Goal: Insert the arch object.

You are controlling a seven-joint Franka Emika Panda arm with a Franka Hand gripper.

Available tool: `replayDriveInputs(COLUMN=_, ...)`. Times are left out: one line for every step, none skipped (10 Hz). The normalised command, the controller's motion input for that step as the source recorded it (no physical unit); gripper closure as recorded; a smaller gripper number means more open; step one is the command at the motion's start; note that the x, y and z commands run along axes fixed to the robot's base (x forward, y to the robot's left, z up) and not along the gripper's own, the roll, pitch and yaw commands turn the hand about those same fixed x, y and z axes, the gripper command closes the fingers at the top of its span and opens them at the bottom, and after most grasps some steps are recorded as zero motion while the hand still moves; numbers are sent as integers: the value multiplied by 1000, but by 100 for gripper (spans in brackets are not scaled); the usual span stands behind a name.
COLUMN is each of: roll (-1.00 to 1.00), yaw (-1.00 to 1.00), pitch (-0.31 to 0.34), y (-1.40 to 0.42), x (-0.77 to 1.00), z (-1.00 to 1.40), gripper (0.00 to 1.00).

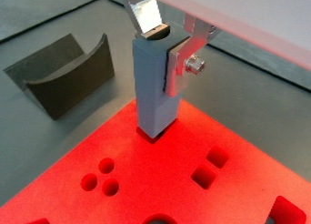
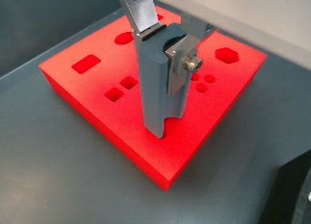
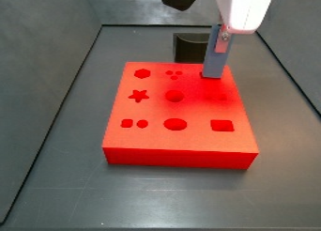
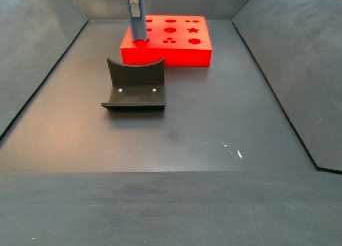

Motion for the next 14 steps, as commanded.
replayDriveInputs(roll=-61, yaw=214, pitch=-87, y=0, x=0, z=-149, gripper=100)
replayDriveInputs(roll=-40, yaw=174, pitch=-71, y=-69, x=0, z=-114, gripper=100)
replayDriveInputs(roll=-19, yaw=111, pitch=-44, y=-83, x=0, z=-97, gripper=100)
replayDriveInputs(roll=-24, yaw=91, pitch=-43, y=-83, x=-3, z=-103, gripper=100)
replayDriveInputs(roll=-40, yaw=0, pitch=-36, y=-9, x=3, z=-209, gripper=100)
replayDriveInputs(roll=-6, yaw=0, pitch=-31, y=0, x=37, z=-423, gripper=100)
replayDriveInputs(roll=13, yaw=-43, pitch=0, y=0, x=11, z=-471, gripper=100)
replayDriveInputs(roll=71, yaw=-86, pitch=0, y=0, x=0, z=-471, gripper=100)
replayDriveInputs(roll=73, yaw=-117, pitch=0, y=0, x=-9, z=-457, gripper=100)
replayDriveInputs(roll=74, yaw=-131, pitch=0, y=9, x=-129, z=-434, gripper=100)
replayDriveInputs(roll=77, yaw=-131, pitch=0, y=0, x=-157, z=-423, gripper=100)
replayDriveInputs(roll=57, yaw=-120, pitch=0, y=3, x=-151, z=-394, gripper=100)
replayDriveInputs(roll=36, yaw=-103, pitch=0, y=0, x=-131, z=-237, gripper=100)
replayDriveInputs(roll=7, yaw=0, pitch=0, y=0, x=0, z=0, gripper=100)
